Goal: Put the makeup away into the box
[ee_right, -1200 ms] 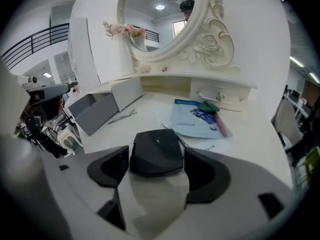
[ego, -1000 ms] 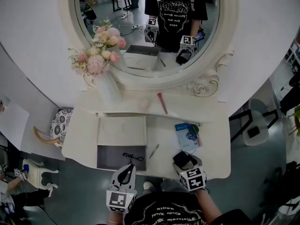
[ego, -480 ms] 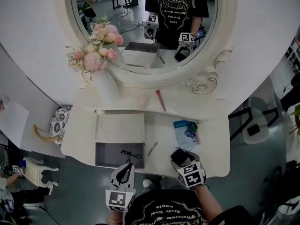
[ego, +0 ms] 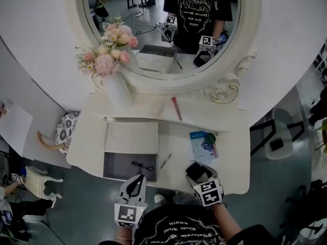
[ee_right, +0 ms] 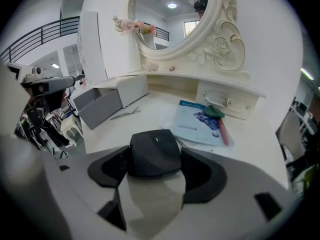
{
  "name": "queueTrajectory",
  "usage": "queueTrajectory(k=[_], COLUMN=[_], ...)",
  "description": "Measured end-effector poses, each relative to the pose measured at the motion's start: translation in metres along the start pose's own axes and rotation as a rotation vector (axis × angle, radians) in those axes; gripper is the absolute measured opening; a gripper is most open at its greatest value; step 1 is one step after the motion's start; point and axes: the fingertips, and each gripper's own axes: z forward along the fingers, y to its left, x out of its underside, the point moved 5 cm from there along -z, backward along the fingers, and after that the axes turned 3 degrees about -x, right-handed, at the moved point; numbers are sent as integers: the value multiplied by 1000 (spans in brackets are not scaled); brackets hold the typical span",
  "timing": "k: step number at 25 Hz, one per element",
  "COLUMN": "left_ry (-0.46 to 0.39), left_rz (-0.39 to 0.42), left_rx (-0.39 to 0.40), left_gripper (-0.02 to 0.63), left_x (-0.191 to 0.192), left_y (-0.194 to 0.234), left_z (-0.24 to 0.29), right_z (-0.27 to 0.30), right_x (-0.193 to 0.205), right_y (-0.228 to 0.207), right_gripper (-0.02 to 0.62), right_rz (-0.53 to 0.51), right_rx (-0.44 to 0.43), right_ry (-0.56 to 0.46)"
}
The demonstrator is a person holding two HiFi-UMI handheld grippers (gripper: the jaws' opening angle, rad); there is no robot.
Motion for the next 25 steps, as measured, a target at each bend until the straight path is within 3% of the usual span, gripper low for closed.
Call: queueTrajectory(k=[9,17,25], left_ry=[-2,-19,-14], left_rz=[6,-10,-26], left_rx=[6,31,-14], left_gripper=[23,23,23], left_x=[1,4,4], left_y=[-2,-5,6], left_z=[-1,1,-4], right_z=[-13,-25,-31], right_x=[-1,-22,-45], right_y=[-4,-1,6], right_gripper=[327,327,327], right_rz=[66,24,-16], right_rx=[-10,2,-5], right_ry=[-95,-139,-192])
